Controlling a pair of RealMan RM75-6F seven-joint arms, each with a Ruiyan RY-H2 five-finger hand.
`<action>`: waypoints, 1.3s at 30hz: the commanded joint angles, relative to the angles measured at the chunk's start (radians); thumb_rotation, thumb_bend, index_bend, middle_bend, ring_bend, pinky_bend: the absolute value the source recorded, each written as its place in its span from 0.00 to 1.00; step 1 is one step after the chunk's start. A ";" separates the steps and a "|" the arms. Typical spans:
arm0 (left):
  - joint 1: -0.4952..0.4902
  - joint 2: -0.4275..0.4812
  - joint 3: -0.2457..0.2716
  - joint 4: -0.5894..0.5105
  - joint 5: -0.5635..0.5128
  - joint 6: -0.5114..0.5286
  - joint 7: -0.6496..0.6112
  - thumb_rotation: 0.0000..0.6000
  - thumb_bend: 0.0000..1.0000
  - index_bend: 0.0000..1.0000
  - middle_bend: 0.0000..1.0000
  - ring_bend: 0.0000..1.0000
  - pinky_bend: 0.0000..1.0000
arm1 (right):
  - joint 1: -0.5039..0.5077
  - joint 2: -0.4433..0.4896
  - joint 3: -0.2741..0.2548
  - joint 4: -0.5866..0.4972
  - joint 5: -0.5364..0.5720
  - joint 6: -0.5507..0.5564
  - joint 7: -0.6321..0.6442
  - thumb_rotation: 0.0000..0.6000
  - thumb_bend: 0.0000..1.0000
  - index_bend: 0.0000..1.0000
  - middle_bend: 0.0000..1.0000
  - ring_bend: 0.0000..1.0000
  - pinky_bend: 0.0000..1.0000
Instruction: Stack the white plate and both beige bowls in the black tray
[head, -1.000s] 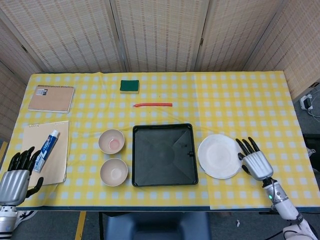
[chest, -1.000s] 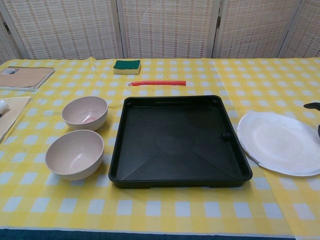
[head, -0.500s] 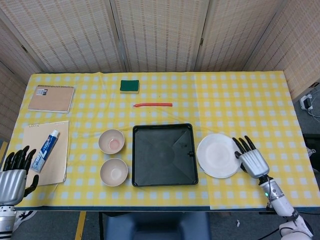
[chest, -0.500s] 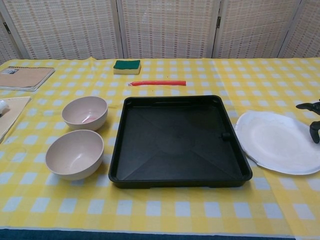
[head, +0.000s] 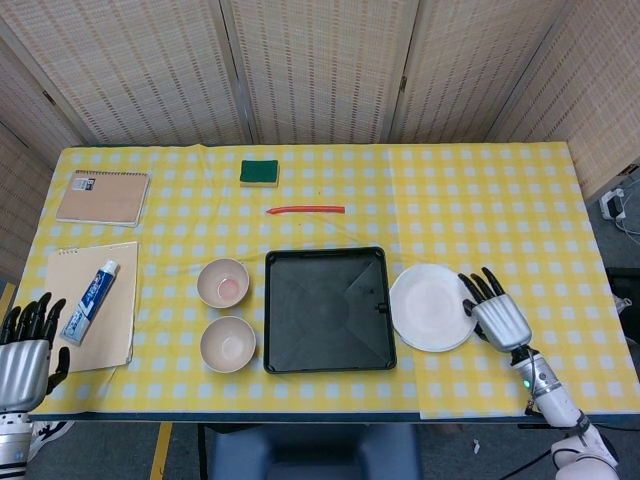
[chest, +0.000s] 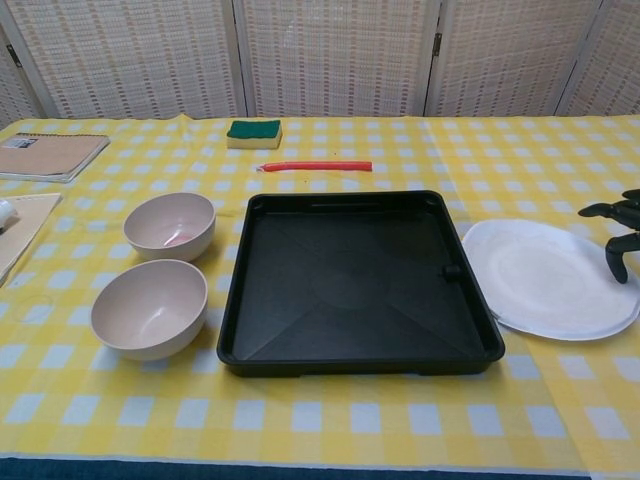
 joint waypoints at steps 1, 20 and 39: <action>0.003 -0.003 -0.001 -0.001 0.002 0.009 0.004 1.00 0.60 0.00 0.00 0.00 0.00 | 0.003 -0.001 -0.001 0.000 -0.001 0.004 0.004 1.00 0.44 0.61 0.14 0.12 0.00; 0.013 0.000 -0.001 -0.004 0.013 0.026 -0.003 1.00 0.59 0.00 0.00 0.00 0.00 | 0.005 0.007 0.055 -0.008 0.035 0.370 0.108 1.00 0.45 0.73 0.27 0.22 0.00; 0.014 -0.003 -0.010 -0.015 0.004 0.024 -0.035 1.00 0.56 0.00 0.00 0.00 0.00 | 0.084 -0.007 0.068 -0.013 0.021 0.649 0.126 1.00 0.45 0.73 0.28 0.23 0.01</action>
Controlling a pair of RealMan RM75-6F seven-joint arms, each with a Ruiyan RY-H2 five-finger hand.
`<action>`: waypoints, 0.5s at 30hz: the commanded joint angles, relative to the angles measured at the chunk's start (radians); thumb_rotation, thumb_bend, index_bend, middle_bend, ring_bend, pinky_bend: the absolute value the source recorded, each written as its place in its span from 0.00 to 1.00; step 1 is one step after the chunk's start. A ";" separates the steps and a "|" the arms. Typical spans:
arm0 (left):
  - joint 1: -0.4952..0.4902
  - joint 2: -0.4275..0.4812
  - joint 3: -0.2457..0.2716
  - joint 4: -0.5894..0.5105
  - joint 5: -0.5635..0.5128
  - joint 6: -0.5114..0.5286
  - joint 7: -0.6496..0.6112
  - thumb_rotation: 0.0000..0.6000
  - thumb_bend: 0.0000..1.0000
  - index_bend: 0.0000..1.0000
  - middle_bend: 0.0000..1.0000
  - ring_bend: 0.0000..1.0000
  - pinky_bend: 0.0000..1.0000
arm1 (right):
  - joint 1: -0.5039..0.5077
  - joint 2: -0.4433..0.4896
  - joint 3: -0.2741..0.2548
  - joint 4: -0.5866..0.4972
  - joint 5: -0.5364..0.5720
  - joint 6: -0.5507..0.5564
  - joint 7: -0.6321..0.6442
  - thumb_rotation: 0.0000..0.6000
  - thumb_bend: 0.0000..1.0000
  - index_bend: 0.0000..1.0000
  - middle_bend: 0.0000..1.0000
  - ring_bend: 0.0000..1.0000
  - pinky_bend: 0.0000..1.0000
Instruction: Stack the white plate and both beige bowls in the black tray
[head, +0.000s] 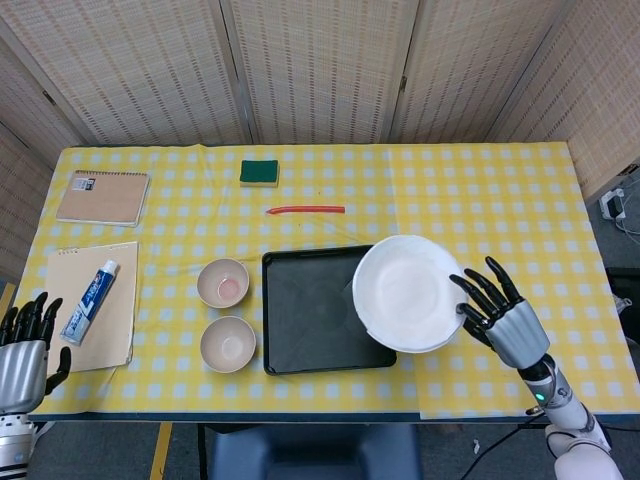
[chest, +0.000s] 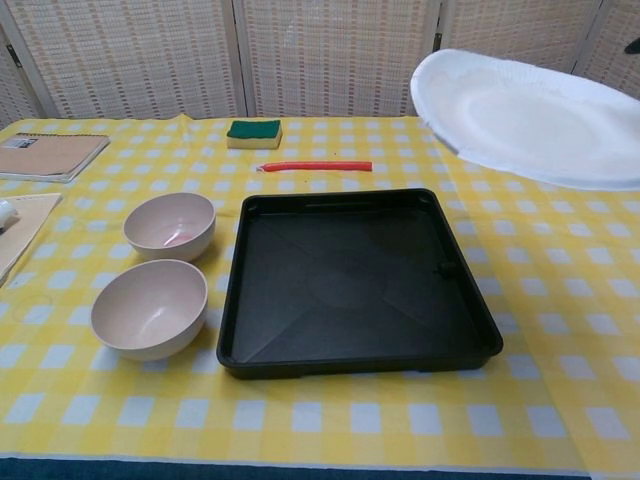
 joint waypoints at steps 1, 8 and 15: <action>0.003 0.006 -0.001 -0.003 0.002 0.005 -0.008 1.00 0.56 0.00 0.00 0.00 0.00 | 0.028 -0.018 -0.021 -0.003 -0.021 -0.036 -0.023 1.00 0.45 0.73 0.28 0.23 0.01; 0.008 0.021 -0.005 -0.008 -0.003 0.008 -0.031 1.00 0.56 0.00 0.00 0.00 0.00 | 0.097 -0.070 -0.063 -0.001 -0.061 -0.167 -0.057 1.00 0.45 0.73 0.28 0.23 0.01; 0.009 0.033 -0.006 -0.011 -0.007 0.003 -0.047 1.00 0.56 0.00 0.00 0.00 0.00 | 0.154 -0.106 -0.115 0.013 -0.108 -0.304 -0.090 1.00 0.45 0.73 0.27 0.23 0.01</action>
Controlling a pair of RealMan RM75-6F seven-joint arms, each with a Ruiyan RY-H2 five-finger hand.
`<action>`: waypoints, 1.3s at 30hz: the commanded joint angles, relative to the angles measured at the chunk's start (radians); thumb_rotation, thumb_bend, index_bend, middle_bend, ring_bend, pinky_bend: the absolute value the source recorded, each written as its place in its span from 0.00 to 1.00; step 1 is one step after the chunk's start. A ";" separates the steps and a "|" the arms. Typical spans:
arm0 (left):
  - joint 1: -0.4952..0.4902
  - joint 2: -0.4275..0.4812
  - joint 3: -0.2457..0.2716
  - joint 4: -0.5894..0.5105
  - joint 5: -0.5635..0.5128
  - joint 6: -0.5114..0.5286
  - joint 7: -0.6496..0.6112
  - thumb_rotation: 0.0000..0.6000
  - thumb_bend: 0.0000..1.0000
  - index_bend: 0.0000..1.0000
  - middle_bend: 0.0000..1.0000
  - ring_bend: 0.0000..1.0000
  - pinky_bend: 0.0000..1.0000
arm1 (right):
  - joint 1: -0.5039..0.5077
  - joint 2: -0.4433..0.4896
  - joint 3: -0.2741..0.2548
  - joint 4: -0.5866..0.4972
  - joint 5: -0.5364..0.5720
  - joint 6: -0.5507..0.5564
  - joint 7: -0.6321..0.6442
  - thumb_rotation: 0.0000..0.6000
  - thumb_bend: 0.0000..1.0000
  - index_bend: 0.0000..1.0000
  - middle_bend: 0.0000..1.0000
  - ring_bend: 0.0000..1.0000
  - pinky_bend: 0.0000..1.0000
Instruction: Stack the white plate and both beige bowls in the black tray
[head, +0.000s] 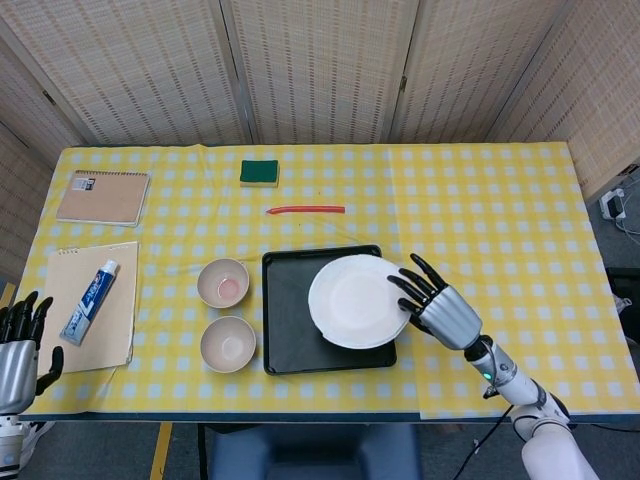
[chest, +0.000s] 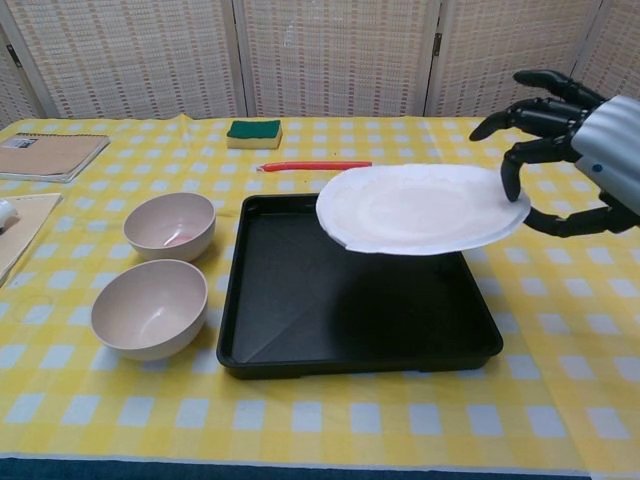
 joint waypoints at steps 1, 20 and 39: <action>0.001 0.005 -0.001 -0.002 -0.001 0.001 -0.007 1.00 0.56 0.00 0.00 0.00 0.00 | 0.042 -0.025 -0.036 0.008 -0.033 -0.082 -0.026 1.00 0.45 0.73 0.27 0.23 0.01; -0.005 0.039 0.015 -0.007 0.004 -0.043 -0.052 1.00 0.56 0.00 0.00 0.00 0.00 | 0.138 -0.082 -0.063 0.005 -0.054 -0.242 -0.151 1.00 0.45 0.63 0.18 0.17 0.01; -0.013 0.020 -0.005 0.008 -0.056 -0.049 0.006 1.00 0.56 0.00 0.00 0.00 0.00 | 0.146 0.014 -0.064 -0.122 -0.042 -0.361 -0.278 1.00 0.23 0.00 0.00 0.00 0.00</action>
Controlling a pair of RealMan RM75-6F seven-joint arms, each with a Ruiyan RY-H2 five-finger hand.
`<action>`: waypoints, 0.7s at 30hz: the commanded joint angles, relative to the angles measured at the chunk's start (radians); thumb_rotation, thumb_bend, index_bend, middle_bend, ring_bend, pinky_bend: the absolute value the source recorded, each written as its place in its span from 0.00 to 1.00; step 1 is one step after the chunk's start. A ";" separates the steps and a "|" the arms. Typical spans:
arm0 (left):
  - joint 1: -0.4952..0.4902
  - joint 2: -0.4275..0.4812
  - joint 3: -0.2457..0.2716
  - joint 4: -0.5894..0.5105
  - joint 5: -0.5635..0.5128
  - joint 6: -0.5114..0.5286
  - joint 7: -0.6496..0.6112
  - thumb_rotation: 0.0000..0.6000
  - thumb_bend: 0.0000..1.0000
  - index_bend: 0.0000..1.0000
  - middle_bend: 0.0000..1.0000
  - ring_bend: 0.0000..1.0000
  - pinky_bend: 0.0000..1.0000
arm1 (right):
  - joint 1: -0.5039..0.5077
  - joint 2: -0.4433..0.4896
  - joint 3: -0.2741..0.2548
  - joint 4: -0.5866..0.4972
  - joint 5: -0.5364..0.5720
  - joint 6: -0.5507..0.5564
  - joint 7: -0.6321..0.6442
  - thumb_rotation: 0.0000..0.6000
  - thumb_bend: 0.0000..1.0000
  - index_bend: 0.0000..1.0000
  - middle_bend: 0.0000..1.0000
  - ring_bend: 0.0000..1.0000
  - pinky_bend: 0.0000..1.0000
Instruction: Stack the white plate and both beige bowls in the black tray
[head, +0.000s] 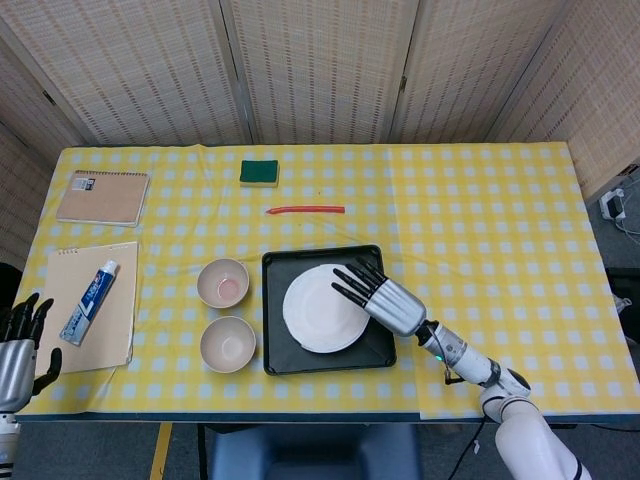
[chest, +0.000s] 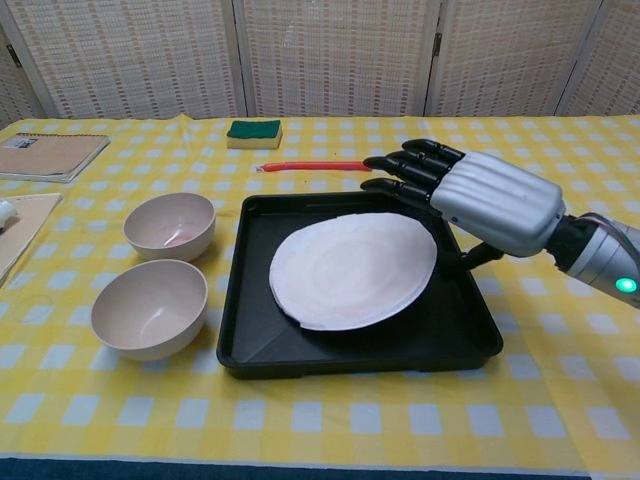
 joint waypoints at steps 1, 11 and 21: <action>0.000 -0.013 -0.012 0.000 -0.030 0.008 0.038 1.00 0.56 0.00 0.00 0.00 0.00 | -0.006 0.059 -0.006 -0.070 0.002 -0.056 -0.048 1.00 0.22 0.00 0.00 0.00 0.00; -0.003 -0.017 -0.008 -0.004 -0.022 0.005 0.031 1.00 0.56 0.00 0.00 0.00 0.00 | -0.011 0.368 0.025 -0.670 0.024 -0.072 -0.189 1.00 0.16 0.00 0.00 0.00 0.00; 0.000 -0.005 0.057 -0.039 0.101 0.001 0.019 1.00 0.54 0.00 0.00 0.00 0.00 | -0.302 0.507 0.050 -0.840 0.073 0.296 -0.250 1.00 0.16 0.00 0.00 0.00 0.00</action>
